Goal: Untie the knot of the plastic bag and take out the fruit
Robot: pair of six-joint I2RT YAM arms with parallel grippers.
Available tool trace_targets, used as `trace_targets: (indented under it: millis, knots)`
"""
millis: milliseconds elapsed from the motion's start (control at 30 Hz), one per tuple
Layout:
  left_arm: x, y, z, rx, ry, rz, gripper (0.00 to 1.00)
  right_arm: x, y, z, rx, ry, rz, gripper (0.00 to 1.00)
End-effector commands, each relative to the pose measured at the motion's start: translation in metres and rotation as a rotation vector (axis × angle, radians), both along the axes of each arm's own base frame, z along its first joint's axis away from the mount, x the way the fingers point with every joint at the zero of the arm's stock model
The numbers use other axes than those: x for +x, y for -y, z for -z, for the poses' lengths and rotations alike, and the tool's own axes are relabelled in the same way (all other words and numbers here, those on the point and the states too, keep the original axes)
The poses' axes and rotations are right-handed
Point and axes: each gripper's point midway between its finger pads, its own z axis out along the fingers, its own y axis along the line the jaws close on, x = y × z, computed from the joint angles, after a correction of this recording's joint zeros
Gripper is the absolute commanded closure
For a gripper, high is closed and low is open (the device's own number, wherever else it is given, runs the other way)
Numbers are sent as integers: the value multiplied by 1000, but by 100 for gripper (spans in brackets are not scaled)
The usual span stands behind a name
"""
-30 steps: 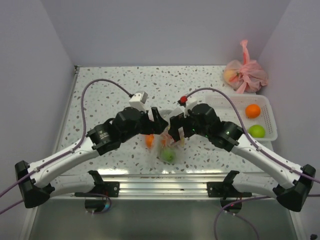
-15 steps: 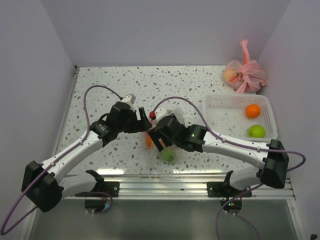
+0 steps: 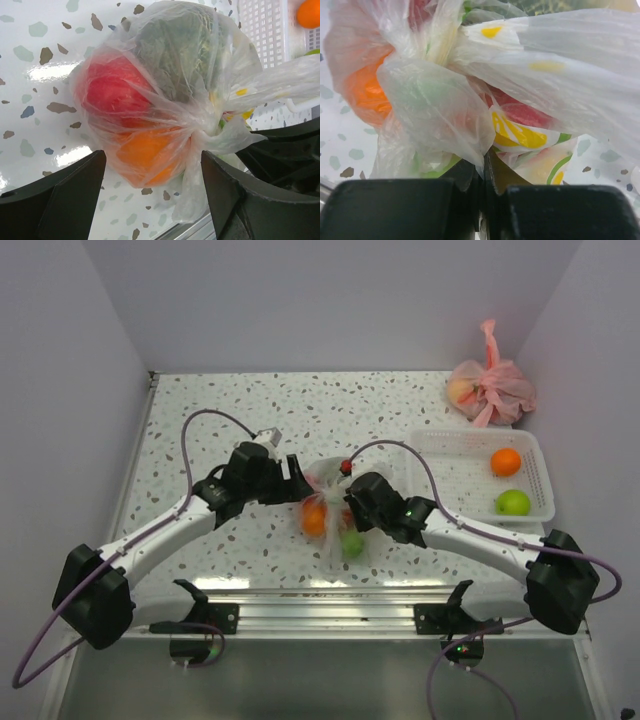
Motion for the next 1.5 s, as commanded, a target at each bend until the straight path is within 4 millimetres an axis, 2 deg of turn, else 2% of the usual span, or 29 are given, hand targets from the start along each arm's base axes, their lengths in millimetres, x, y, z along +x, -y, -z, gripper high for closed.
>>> trace_targets:
  millis: [0, 133, 267, 433, 567, 667, 700, 767, 800, 833, 900, 1000, 1033, 1067, 1100, 1133, 1200, 1233, 1333, 1400, 1467]
  knots:
    - [17, 19, -23, -83, 56, 20, 18, -3, -22, -14, 115, 21, -82, 100]
    - [27, 31, -29, -114, 60, -8, 18, -4, -24, -16, 129, 30, -101, 100]
    - [35, 37, -21, -97, 49, -53, 20, -6, -26, -16, 141, 33, -118, 100]
    - [47, 45, -24, -159, 49, -119, 24, -7, -27, -14, 146, 31, -126, 100]
    - [50, 50, -13, -137, 39, -145, 32, -8, -26, -13, 142, 32, -129, 100]
    - [49, 51, -1, -131, 20, -158, 44, -8, -26, -15, 149, 36, -128, 100]
    - [49, 51, 0, -134, 18, -161, 58, -8, -26, -16, 151, 41, -128, 100]
    - [46, 49, 6, -130, 8, -168, 74, -8, -24, -16, 149, 42, -128, 100]
    - [45, 48, 8, -126, 8, -172, 91, -8, -24, -16, 150, 44, -125, 100]
    - [46, 45, 7, -120, 18, -183, 100, -6, -23, -19, 152, 54, -114, 100]
    - [49, 42, -4, -123, 52, -187, 100, -6, -19, -19, 144, 61, -103, 100]
    - [58, 18, -22, -81, 111, -229, 100, 0, -4, -24, 115, 99, -47, 100]
    - [63, 1, -24, -43, 128, -264, 100, 5, 3, -26, 113, 107, -15, 100]
    - [64, -9, -36, -43, 159, -282, 100, 8, 10, -32, 124, 125, 15, 100]
    - [66, -19, -40, -30, 173, -297, 100, 8, 17, -29, 125, 122, 37, 100]
    - [68, -39, -47, -2, 189, -331, 100, 14, 26, -33, 149, 125, 88, 100]
    - [69, -59, -51, 38, 206, -354, 100, 17, 40, -39, 184, 140, 153, 100]
    - [70, -77, -49, 73, 195, -391, 100, 22, 51, -40, 205, 137, 213, 100]
    - [65, -107, -55, 151, 213, -437, 100, 24, 61, -47, 248, 152, 259, 100]
    - [62, -110, -57, 182, 215, -421, 100, 22, 51, -55, 273, 139, 198, 100]
    - [55, -102, -60, 158, 208, -366, 100, 19, 40, -59, 255, 125, 110, 96]
